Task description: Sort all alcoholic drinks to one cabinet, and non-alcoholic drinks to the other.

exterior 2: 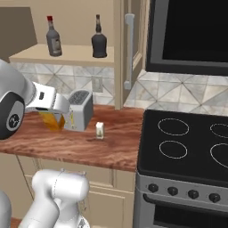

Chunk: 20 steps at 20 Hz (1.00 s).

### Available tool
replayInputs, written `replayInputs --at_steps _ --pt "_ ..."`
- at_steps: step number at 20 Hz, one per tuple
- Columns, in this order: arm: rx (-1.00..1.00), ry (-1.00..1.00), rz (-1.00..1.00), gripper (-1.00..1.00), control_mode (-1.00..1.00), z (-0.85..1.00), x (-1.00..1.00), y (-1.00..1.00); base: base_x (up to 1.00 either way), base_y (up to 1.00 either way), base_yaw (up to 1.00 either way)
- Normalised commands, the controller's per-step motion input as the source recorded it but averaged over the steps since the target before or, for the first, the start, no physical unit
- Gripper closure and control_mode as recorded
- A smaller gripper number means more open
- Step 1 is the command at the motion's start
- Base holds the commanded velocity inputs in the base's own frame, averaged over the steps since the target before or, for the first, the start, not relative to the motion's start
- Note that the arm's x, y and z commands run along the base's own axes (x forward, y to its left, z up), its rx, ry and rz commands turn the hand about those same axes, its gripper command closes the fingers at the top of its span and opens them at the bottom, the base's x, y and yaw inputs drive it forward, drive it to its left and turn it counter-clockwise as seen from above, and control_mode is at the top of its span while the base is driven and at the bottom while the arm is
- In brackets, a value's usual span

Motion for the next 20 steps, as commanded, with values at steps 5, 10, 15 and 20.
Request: replayInputs --at_steps 5,10,15,20 --pt "0.00 0.00 0.00 1.00 1.00 0.00 0.00 0.00 -0.60 0.00 0.00" --pt "0.00 0.00 0.00 1.00 1.00 0.00 0.00 0.00 -0.59 0.00 0.00" --pt "0.00 0.00 0.00 1.00 1.00 0.00 0.00 0.00 -0.49 -0.03 0.00" --pt "0.00 0.00 0.00 1.00 1.00 0.00 0.00 0.00 -0.42 -0.14 -0.01"
